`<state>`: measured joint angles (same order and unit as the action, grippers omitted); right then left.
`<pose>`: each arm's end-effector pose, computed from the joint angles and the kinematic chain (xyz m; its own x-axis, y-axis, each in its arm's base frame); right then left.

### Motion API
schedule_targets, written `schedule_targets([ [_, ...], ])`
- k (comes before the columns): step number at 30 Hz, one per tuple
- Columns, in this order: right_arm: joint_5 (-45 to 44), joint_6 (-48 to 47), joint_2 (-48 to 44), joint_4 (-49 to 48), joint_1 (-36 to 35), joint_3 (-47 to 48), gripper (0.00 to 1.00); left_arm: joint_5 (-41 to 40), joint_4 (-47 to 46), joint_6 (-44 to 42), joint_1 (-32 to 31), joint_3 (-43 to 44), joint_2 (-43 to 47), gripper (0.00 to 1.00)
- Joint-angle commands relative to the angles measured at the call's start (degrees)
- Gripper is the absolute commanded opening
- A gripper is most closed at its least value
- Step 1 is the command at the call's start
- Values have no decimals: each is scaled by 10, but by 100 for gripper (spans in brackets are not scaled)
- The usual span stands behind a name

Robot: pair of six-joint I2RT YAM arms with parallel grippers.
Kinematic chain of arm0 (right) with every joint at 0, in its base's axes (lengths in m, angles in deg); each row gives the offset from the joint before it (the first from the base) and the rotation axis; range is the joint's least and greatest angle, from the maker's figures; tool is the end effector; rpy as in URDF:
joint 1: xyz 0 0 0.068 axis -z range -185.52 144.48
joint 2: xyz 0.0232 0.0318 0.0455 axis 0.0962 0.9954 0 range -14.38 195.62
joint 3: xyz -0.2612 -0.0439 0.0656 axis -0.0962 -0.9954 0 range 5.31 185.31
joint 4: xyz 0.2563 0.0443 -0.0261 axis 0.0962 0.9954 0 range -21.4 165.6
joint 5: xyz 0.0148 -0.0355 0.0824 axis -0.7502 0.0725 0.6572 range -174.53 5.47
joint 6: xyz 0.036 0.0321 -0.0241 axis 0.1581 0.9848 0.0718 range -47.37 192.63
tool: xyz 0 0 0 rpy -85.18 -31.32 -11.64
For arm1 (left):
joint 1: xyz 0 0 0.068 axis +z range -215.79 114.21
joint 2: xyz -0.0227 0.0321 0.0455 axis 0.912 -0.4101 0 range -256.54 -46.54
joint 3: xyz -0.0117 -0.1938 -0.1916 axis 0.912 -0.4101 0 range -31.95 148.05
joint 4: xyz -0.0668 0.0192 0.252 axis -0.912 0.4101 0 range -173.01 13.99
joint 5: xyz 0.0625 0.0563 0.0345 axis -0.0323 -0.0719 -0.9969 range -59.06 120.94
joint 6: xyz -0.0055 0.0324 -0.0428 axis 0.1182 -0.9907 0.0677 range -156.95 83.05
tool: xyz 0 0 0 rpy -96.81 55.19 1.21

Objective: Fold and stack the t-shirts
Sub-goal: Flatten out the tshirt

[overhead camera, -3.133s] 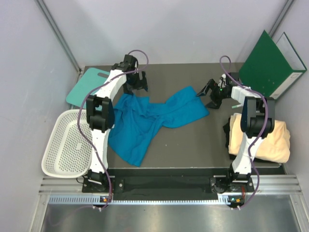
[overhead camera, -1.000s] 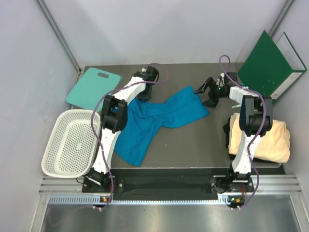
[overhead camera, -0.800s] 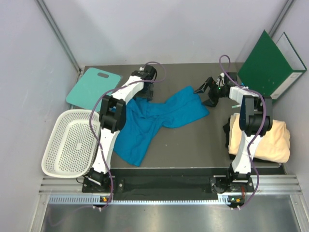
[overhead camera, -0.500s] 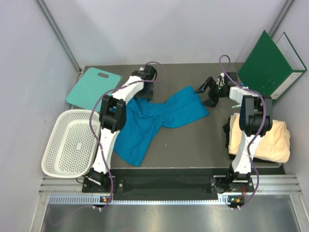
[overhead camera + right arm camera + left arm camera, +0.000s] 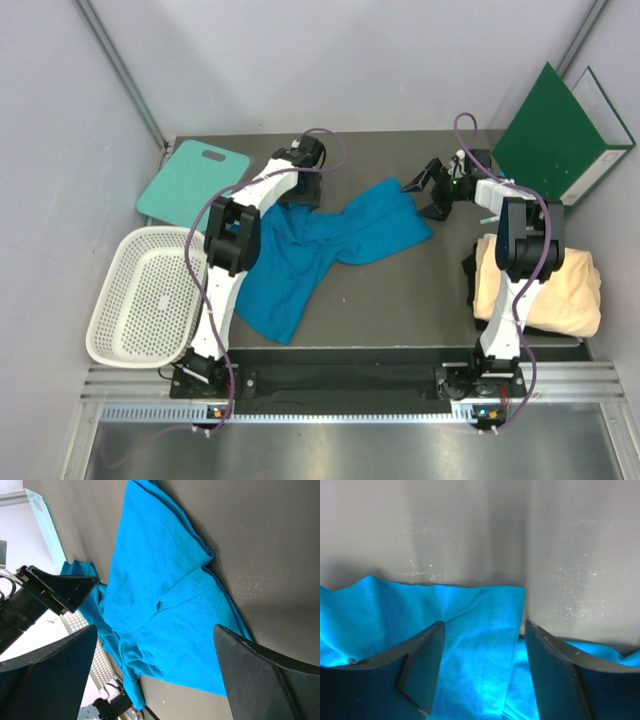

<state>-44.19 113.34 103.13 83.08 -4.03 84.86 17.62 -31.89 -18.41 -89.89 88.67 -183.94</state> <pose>0.4341 0.0117 0.1641 -0.8451 0.5192 -0.1273 0.2328 0.5718 0.7867 0.4661 -0.1996 0.1781 -0.9031 0.0651 -0.4245 0.0328 0.9960 0.0828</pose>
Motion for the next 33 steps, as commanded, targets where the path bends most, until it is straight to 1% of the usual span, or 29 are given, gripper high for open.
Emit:
schedule_targets([
  [1,11,-2,-6,-17,-6,9,99,16,3,13,-2,16,-1,73],
  [4,11,-4,-4,-15,-7,10,99,20,-6,13,-4,13,-7,73],
  [6,12,-4,-3,-14,-6,11,99,16,-1,11,-4,19,-15,70],
  [7,14,-4,-3,-15,-6,11,99,8,6,11,-3,24,-29,63],
  [9,14,-5,-4,-12,-6,12,99,-3,32,11,-4,49,-46,55],
  [10,14,-5,-4,-10,-7,14,99,-29,42,10,-4,56,-63,47],
  [12,15,-9,-4,-8,-6,17,100,-69,90,17,-2,87,-83,44],
  [13,14,-10,-3,-5,-6,20,99,-101,107,18,-1,96,-101,42],
  [15,14,-11,-3,-2,-6,22,99,-121,124,23,1,97,-108,34],
  [18,14,-12,-1,-1,-6,23,100,-121,120,28,12,71,-104,26],
  [20,14,-14,-1,2,-7,23,100,-112,114,30,22,48,-96,19],
  [21,13,-15,-2,4,-6,23,100,-106,106,31,24,40,-92,6],
  [22,13,-15,-1,4,-6,24,100,-106,103,30,27,28,-85,0],
  [26,12,-18,-4,5,-6,21,100,-99,100,26,32,24,-70,0],
  [29,10,-17,-10,-1,-6,18,100,-87,95,25,31,25,-41,0],
  [33,4,-16,-22,-16,-7,13,100,-83,84,19,32,26,23,0],
])
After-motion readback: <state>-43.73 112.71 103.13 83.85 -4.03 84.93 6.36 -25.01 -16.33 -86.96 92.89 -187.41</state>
